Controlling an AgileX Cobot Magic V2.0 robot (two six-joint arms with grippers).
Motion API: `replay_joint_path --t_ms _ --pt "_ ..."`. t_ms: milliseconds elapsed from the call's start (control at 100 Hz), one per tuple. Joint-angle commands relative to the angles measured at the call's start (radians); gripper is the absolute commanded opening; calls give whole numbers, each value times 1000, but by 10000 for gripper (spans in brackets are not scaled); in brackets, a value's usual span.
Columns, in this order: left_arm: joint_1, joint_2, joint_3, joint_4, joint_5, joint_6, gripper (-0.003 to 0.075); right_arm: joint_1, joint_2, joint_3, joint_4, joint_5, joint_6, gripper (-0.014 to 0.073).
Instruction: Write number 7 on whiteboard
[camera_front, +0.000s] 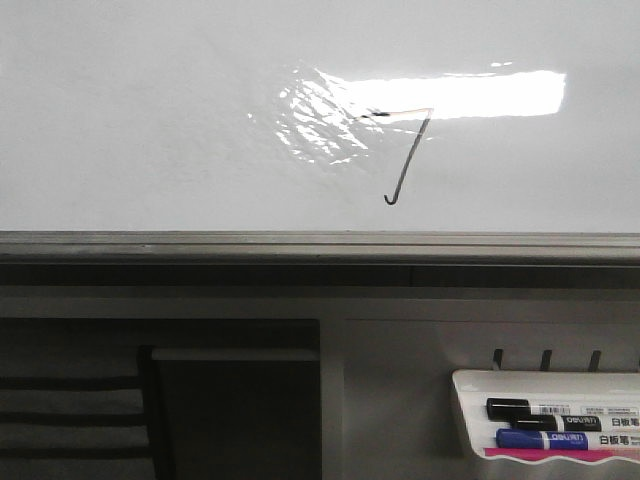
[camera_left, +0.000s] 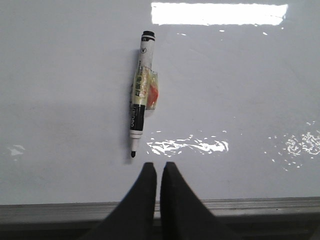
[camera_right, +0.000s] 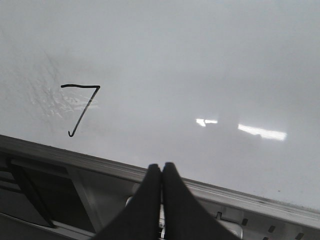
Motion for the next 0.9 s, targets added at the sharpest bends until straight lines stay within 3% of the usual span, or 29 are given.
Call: replay_joint_path --t_ms 0,360,580,780,890 --pt "-7 5 -25 -22 -68 -1 -20 -4 3 -25 -6 -81 1 -71" --pt "-11 0 -23 -22 -70 -1 -20 -4 3 -25 -6 -81 1 -71" --pt "-31 -238 83 -10 -88 -1 -20 -4 3 -25 -6 -81 1 -71" --pt "-31 -452 232 -18 -203 -3 -20 -4 3 -25 -6 -81 1 -71" --pt "-31 -498 301 86 -224 -118 -20 -4 3 -25 -6 -81 1 -71"
